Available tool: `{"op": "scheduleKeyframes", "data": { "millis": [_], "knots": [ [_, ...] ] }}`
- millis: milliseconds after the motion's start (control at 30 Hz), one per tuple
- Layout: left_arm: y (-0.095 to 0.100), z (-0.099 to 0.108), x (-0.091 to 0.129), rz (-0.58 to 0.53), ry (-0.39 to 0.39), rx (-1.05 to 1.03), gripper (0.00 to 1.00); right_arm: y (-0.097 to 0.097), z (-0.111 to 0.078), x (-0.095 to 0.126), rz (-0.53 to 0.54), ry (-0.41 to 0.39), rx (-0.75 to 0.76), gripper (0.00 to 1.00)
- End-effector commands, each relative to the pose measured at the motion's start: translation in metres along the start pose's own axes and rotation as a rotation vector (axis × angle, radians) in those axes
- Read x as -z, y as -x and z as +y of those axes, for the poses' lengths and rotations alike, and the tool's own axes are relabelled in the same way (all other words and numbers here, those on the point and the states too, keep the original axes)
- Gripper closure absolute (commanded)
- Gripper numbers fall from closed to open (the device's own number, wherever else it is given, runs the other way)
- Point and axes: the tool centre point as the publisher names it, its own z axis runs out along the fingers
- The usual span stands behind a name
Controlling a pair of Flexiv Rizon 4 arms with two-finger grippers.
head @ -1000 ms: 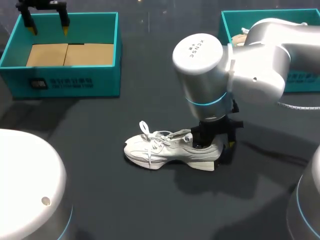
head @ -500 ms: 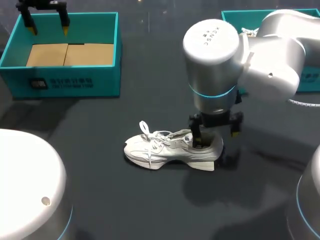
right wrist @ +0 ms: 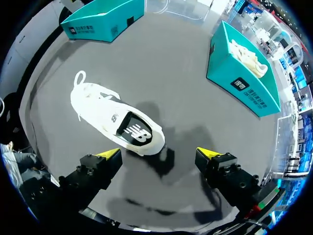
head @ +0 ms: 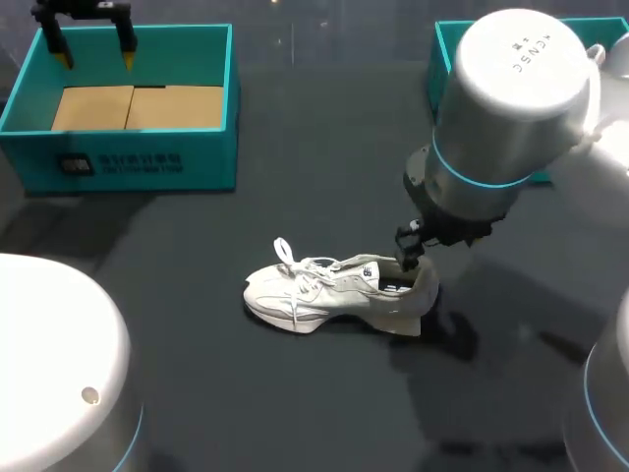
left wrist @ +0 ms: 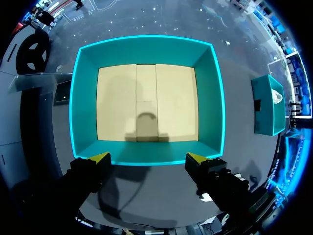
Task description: Take the shoe out of the shoebox, open the shoe tongue, remove and reinsert the insole, then place the shoe into the shoebox
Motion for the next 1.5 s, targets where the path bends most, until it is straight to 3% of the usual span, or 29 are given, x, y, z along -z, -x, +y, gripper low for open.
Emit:
{"op": "scheduleKeyframes", "data": {
  "millis": [33, 100, 167, 400, 833, 933, 1033, 1100, 1200, 1300, 1500],
  "knots": [
    [0.000, 0.000, 0.000, -0.001, 0.001, 0.000, 0.00, 0.016, -0.011, -0.002, 0.355, 0.174, 0.055, 0.00],
    [0.000, 0.000, 0.000, -0.001, 0.001, 0.000, 0.00, 0.019, -0.014, -0.001, 0.462, 0.246, 0.168, 0.00],
    [0.000, 0.000, 0.000, -0.001, 0.001, 0.000, 0.00, 0.025, -0.019, 0.005, 0.563, 0.384, 0.257, 0.00],
    [0.000, 0.000, 0.000, -0.001, 0.001, 0.000, 0.00, 0.044, -0.036, 0.010, 0.816, 0.596, 0.638, 0.00],
    [0.000, 0.000, 0.000, -0.001, 0.001, 0.000, 0.00, 0.045, -0.039, 0.010, 0.826, 0.581, 0.687, 0.00],
    [0.000, 0.000, 0.000, -0.001, 0.001, 0.000, 0.00, 0.058, -0.053, 0.003, 0.870, 0.810, 0.738, 0.00],
    [0.000, 0.000, 0.000, -0.001, 0.001, 0.000, 0.00, 0.070, -0.063, -0.007, 0.867, 0.894, 0.720, 0.00],
    [0.000, 0.000, 0.000, -0.001, 0.001, 0.000, 0.00, 0.075, -0.067, -0.012, 0.832, 0.896, 0.711, 0.00],
    [0.000, 0.000, 0.000, -0.001, 0.001, 0.000, 0.00, 0.080, -0.072, -0.015, 0.794, 1.030, 0.732, 0.00],
    [0.000, 0.000, 0.000, -0.001, 0.001, 0.000, 0.00, 0.083, -0.076, -0.022, 0.790, 1.071, 0.725, 0.00],
    [0.000, 0.000, 0.000, -0.001, 0.001, 0.000, 0.00, 0.083, -0.076, -0.022, 0.790, 1.071, 0.725, 0.00]
  ]
}}
